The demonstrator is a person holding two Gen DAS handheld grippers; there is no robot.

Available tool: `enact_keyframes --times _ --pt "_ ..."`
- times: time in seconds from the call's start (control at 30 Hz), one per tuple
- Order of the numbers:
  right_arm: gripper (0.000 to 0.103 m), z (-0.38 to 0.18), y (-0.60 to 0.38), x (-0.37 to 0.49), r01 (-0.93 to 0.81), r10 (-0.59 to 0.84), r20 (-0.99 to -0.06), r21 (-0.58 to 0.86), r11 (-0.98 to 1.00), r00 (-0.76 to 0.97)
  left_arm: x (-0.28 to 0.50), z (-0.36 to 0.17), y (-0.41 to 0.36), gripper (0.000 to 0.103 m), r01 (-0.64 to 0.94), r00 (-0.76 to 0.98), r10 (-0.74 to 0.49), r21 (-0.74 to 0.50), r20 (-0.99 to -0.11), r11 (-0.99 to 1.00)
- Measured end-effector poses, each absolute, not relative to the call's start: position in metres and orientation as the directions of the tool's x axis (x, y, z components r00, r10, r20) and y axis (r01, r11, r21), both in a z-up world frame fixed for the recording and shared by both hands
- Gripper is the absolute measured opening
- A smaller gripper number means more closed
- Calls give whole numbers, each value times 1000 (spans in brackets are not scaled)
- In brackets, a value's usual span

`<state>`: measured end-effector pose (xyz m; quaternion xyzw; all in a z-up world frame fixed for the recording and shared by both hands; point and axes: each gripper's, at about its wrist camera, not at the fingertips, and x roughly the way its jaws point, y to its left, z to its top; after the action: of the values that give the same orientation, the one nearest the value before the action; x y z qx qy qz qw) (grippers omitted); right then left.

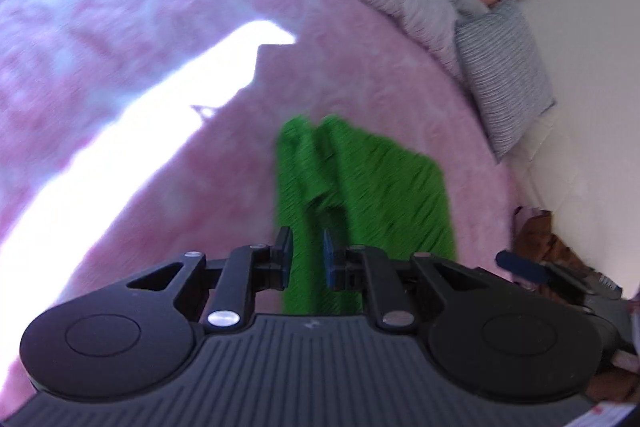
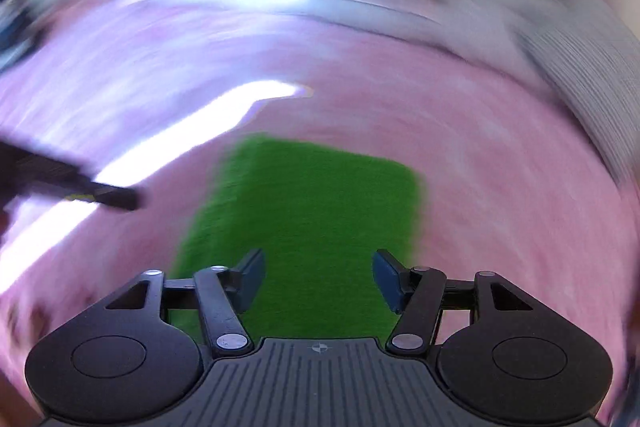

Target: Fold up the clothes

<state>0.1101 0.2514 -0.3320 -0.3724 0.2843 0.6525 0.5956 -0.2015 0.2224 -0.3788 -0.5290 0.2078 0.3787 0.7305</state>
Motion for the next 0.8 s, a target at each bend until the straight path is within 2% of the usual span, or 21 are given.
enact_keyframes --times 0.1,0.27,0.37,0.63,0.73,0.8 --pt "41 -351 285 157 -996 520 -850 -56 75 87 -169 -380 247 13 -736 672 323 -650 -667 189" --pt "35 -382 322 198 -975 445 -895 59 215 44 -130 -412 282 15 -759 648 275 -635 -710 148" --pt "35 -394 331 203 -979 403 -915 70 190 13 -126 -433 292 21 -786 616 241 -607 -750 117" --pt "33 -416 348 200 -992 368 -929 3 127 44 -125 -448 305 22 -754 648 220 -655 -729 53" --pt "29 -419 354 193 -995 361 -931 -29 90 60 -125 -442 303 11 -756 649 229 -648 -725 92" --pt "22 -420 357 186 -996 357 -932 -48 69 70 -126 -432 301 10 -758 648 246 -642 -721 114"
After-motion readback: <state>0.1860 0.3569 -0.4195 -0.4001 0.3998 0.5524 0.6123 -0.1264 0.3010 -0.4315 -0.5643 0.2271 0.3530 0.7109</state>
